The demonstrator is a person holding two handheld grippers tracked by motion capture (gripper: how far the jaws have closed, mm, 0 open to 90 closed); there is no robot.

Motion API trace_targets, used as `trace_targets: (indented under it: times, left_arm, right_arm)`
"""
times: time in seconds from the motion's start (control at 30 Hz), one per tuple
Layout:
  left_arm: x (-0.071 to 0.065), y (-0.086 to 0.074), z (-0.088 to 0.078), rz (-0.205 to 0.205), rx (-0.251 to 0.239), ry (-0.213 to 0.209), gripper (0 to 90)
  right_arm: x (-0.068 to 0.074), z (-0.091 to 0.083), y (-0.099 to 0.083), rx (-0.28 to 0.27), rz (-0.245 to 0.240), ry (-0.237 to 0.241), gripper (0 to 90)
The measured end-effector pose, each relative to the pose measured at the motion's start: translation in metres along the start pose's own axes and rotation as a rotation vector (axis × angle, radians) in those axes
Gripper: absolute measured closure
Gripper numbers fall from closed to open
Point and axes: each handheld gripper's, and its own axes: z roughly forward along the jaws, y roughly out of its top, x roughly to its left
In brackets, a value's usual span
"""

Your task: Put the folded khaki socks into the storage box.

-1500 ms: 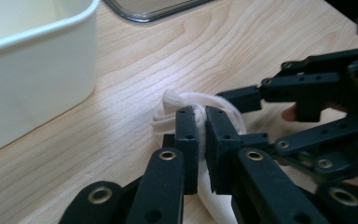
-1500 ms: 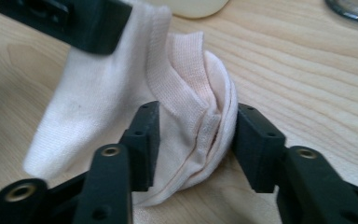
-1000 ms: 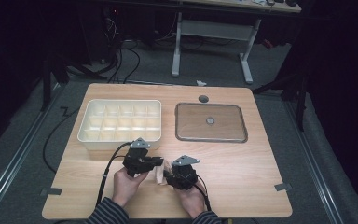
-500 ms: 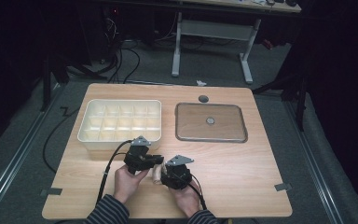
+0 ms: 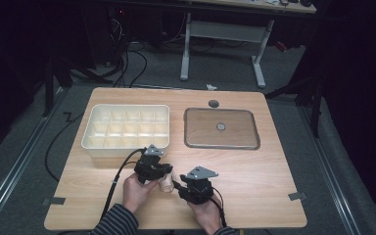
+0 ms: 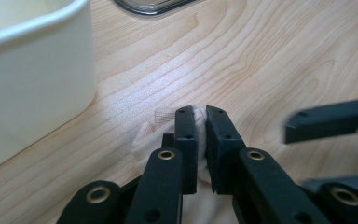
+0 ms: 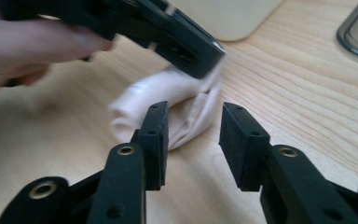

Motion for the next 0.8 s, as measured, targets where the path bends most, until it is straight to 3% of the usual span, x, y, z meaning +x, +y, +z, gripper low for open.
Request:
trace_targets:
  times: [0.2, 0.37, 0.57, 0.8]
  left_arm:
    - [0.0, -0.001, 0.004, -0.002, -0.004, 0.003, 83.4]
    - [0.0, -0.001, 0.004, 0.002, -0.006, 0.0, 83.1]
    - [0.001, -0.002, 0.004, -0.003, -0.009, -0.01, 82.9]
    - [0.004, -0.002, 0.009, -0.008, -0.027, -0.021, 81.0]
  right_arm:
    - [0.013, -0.013, 0.006, -0.003, -0.064, 0.032, 64.9]
    - [0.017, -0.002, 0.012, 0.034, -0.093, 0.034, 66.5]
    - [0.015, 0.009, 0.009, 0.063, -0.109, 0.032, 84.1]
    - [0.01, 0.012, -0.002, 0.092, -0.119, 0.021, 86.4]
